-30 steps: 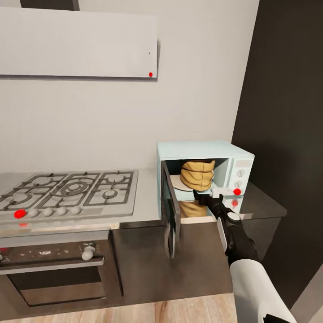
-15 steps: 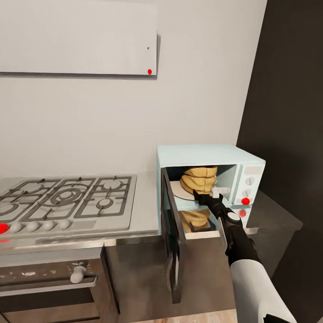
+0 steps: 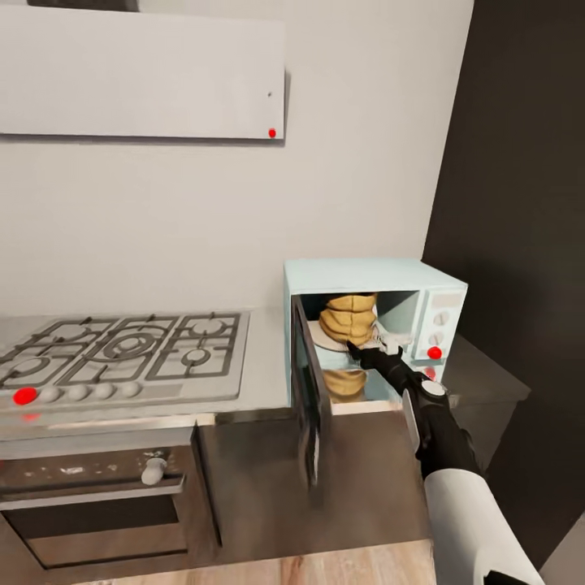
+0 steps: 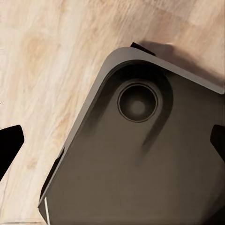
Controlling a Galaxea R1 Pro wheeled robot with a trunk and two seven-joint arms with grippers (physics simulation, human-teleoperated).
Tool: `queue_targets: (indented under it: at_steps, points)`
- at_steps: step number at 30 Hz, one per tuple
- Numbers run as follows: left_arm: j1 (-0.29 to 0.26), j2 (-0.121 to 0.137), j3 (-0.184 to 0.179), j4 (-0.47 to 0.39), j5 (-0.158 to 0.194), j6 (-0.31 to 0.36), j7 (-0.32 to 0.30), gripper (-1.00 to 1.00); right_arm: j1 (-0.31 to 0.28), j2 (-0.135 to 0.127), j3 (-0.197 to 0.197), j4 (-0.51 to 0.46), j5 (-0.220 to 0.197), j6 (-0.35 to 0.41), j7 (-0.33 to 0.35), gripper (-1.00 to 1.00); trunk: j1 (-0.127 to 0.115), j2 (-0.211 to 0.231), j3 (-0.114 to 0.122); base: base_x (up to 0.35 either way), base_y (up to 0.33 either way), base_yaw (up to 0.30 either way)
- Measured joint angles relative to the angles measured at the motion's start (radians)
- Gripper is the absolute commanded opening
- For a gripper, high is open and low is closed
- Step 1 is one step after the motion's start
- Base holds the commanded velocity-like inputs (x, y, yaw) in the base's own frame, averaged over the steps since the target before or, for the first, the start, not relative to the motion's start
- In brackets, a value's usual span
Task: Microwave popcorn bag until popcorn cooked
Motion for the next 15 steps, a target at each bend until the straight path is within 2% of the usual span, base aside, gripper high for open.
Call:
queue_targets:
  at_steps: [4, 7, 8, 10, 12, 15]
  points:
    - [0.000, -0.001, 0.000, 0.000, -0.002, 0.000, 0.000, 1.00, 0.000, -0.014, -0.001, -0.017, -0.001, 0.029, -0.001, 1.00, 0.000, 0.000, 0.000, -0.335, 0.000, 0.000]
    - [0.000, -0.001, 0.000, 0.001, -0.001, 0.000, 0.000, 1.00, 0.000, -0.016, -0.001, -0.056, -0.002, 0.097, -0.001, 1.00, 0.000, 0.000, 0.000, -0.335, 0.000, 0.000]
    - [0.000, -0.001, 0.000, 0.001, -0.001, 0.000, 0.000, 1.00, 0.000, -0.016, -0.001, -0.082, -0.002, 0.144, -0.001, 1.00, 0.000, 0.000, 0.000, -0.335, 0.000, 0.000]
    - [0.000, -0.001, 0.000, 0.000, 0.005, 0.000, 0.000, 1.00, 0.000, -0.027, -0.002, -0.214, -0.002, 0.430, -0.001, 1.00, 0.000, 0.000, 0.000, -0.335, 0.000, 0.000]
    - [0.000, -0.001, 0.000, 0.001, 0.006, 0.000, 0.000, 1.00, 0.000, -0.052, -0.002, -0.242, -0.002, 0.529, 0.002, 1.00, 0.000, 0.000, 0.000, -0.335, 0.000, 0.000]
    - [0.000, -0.001, 0.000, 0.001, 0.005, 0.000, 0.000, 1.00, 0.013, -0.098, -0.002, -0.256, -0.002, 0.583, 0.005, 1.00, 0.000, 0.000, 0.000, -0.335, 0.000, 0.000]
